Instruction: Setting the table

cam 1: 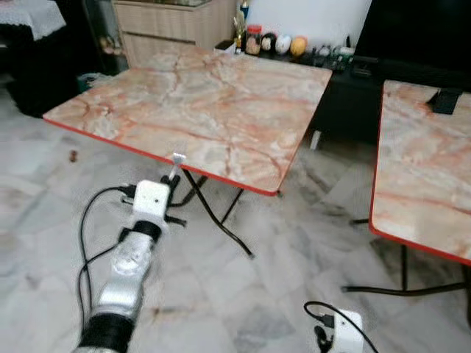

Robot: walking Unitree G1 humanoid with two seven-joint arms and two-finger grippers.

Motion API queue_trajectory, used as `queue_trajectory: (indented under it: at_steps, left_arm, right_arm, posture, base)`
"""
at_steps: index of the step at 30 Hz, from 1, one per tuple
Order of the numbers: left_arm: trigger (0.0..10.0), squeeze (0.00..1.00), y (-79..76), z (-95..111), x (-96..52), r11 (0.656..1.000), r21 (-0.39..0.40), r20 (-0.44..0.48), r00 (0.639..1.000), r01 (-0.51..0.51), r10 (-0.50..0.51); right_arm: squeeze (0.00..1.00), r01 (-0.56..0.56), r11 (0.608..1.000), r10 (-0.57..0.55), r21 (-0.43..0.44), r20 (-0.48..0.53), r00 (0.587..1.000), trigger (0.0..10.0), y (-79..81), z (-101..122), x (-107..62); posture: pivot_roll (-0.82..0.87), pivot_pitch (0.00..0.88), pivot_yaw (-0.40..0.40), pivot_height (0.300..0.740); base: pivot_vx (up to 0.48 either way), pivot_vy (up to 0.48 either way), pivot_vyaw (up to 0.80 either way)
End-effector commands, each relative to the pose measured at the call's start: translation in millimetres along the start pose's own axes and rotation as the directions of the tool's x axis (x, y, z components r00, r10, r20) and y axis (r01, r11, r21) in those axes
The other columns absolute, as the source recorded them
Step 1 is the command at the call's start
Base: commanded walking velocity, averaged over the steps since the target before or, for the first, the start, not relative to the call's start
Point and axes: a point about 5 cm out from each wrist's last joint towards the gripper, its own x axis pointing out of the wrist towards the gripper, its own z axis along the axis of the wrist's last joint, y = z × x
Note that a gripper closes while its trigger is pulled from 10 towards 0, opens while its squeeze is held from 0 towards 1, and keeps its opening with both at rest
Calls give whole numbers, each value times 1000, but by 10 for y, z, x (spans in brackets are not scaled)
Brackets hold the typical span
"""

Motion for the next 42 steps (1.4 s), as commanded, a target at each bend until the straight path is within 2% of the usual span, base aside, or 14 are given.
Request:
queue_trajectory:
  at_steps: [1, 12, 29, 36, 42]
  left_arm:
    - [10000, 0, 72, 5, 7, 1000, 15, -5, 1000, -13, 13]
    - [10000, 0, 60, 10, 10, 1000, 10, 0, 1000, -13, 13]
    - [10000, 0, 158, 148, 33, 998, 31, 60, 997, -48, 46]
    - [10000, 0, 186, 177, 16, 997, 39, 71, 996, -61, 58]
    - [10000, 0, 183, 216, 32, 997, 36, 82, 994, -73, 69]
  right_arm:
    - [0, -1, 1000, 1, 19, 22, 1000, 10000, 30, 64, 17]
    - [0, 1, 1000, -2, 27, 23, 1000, 10000, 42, 81, 24]
    - [0, -23, 1000, 23, 7, 19, 1000, 10000, 127, 74, 20]
    - [0, -27, 1000, 27, 2, 17, 1000, 10000, 175, 5, -9]
    - [0, -27, 1000, 27, 1, 6, 1000, 10000, 183, -50, -29]
  posture:
    - [2, 0, -33, 740]
    - [8, 0, -36, 740]
    - [17, 0, -42, 740]
    - [19, 0, -43, 740]
    - [19, 0, -47, 740]
  base:
    - [0, -371, 0]
    - [0, -371, 0]
    - [0, -370, -738]
    - [0, -371, -725]
    - [0, -372, 0]
